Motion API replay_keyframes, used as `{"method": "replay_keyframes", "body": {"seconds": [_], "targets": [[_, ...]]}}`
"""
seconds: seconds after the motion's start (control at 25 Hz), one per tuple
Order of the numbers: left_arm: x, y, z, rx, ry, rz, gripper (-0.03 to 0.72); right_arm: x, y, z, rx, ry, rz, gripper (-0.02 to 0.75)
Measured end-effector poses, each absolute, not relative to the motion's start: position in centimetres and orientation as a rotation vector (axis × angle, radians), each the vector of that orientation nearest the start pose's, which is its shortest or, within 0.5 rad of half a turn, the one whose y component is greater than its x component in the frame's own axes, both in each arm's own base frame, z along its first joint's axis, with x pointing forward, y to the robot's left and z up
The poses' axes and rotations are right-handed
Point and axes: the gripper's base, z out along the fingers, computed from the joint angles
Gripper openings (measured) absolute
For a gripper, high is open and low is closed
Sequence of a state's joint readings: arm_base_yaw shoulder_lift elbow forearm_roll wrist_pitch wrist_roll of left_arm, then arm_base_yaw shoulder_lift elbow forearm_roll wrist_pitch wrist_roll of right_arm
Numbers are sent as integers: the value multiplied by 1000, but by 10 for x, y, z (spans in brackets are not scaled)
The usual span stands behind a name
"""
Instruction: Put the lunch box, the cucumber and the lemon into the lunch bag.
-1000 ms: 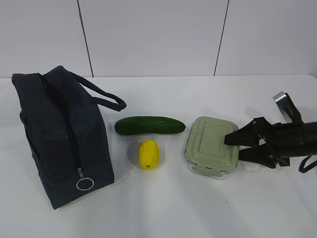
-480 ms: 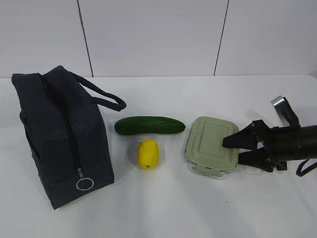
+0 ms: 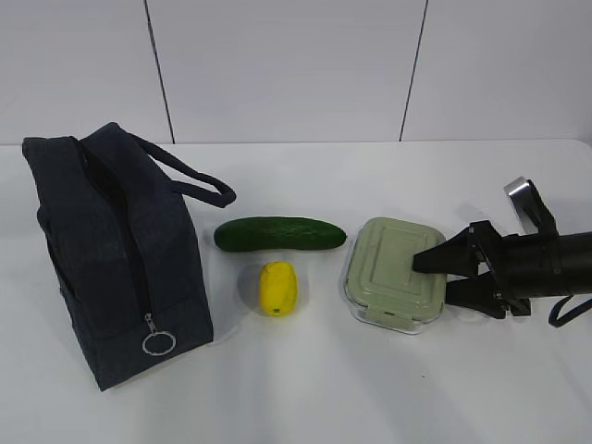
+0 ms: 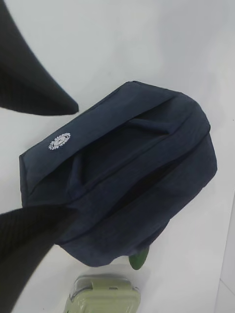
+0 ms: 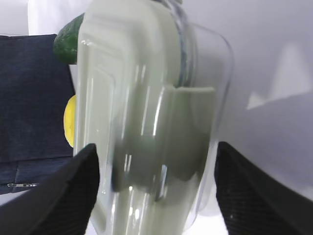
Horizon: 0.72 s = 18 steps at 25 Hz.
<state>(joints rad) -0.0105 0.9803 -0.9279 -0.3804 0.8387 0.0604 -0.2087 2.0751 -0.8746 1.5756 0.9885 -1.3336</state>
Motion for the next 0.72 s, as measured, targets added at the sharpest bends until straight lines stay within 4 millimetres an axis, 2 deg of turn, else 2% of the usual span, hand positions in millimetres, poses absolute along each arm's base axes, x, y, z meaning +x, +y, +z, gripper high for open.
{"method": "replay_keyframes", "body": {"seconds": [0.28, 0.52, 0.72], "targets": [[191, -27, 346, -87, 2352, -432, 424, 332, 8, 92, 242, 2406, 1312, 551], [191, -27, 346, -87, 2350, -432, 424, 334, 18, 93, 204, 2415, 1317, 470], [191, -27, 346, -87, 2350, -432, 424, 336, 19, 94, 193, 2410, 1315, 458]]}}
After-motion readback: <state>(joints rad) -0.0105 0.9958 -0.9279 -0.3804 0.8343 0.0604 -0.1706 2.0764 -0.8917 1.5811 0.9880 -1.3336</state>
